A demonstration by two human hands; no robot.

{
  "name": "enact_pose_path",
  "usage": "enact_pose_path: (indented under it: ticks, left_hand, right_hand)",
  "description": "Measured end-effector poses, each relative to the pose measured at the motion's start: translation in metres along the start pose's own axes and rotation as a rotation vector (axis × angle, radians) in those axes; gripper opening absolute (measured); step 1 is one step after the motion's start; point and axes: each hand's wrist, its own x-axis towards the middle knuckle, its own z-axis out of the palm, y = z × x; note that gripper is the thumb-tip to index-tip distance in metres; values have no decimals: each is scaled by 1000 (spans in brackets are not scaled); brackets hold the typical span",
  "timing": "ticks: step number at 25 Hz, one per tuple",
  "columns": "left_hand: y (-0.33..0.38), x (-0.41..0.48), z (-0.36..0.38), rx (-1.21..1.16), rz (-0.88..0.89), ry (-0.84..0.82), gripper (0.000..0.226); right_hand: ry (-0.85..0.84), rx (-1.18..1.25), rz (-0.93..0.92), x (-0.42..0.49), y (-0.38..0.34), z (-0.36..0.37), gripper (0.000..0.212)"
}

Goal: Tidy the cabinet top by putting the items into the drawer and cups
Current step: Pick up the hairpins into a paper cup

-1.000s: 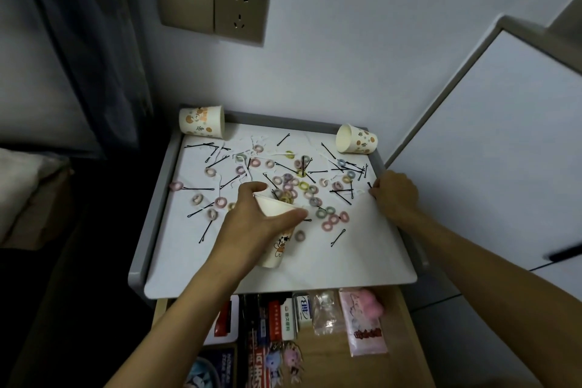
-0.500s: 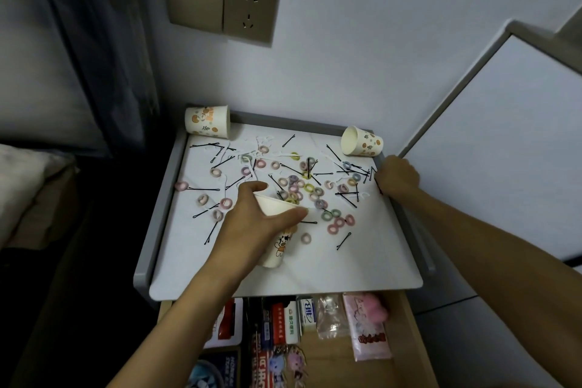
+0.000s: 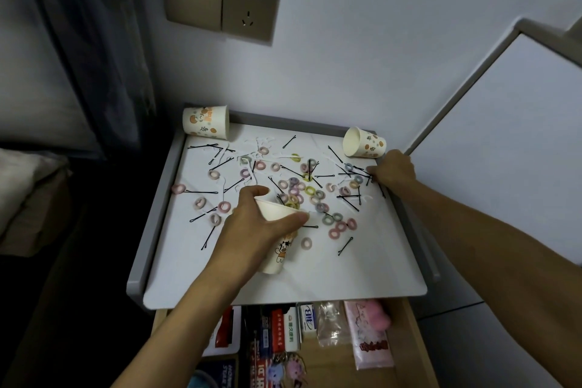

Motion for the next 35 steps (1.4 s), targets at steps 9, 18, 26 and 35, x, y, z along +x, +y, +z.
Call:
enact_pose_path:
  ticks: [9, 18, 26, 35]
  left_hand:
    - [-6, 6, 3, -6, -32, -29, 68]
    - [-6, 2, 5, -27, -26, -49, 66]
    - [-8, 2, 11, 179, 108, -48, 88]
    - [-10, 5, 8, 205, 228, -5, 91]
  right_hand:
    - [-124, -162, 35, 3, -8, 2, 38]
    - [-193, -22, -142, -16, 13, -10, 15]
    - [-477, 254, -819, -125, -53, -69, 10]
    - [-360, 446, -613, -111, -42, -47, 8]
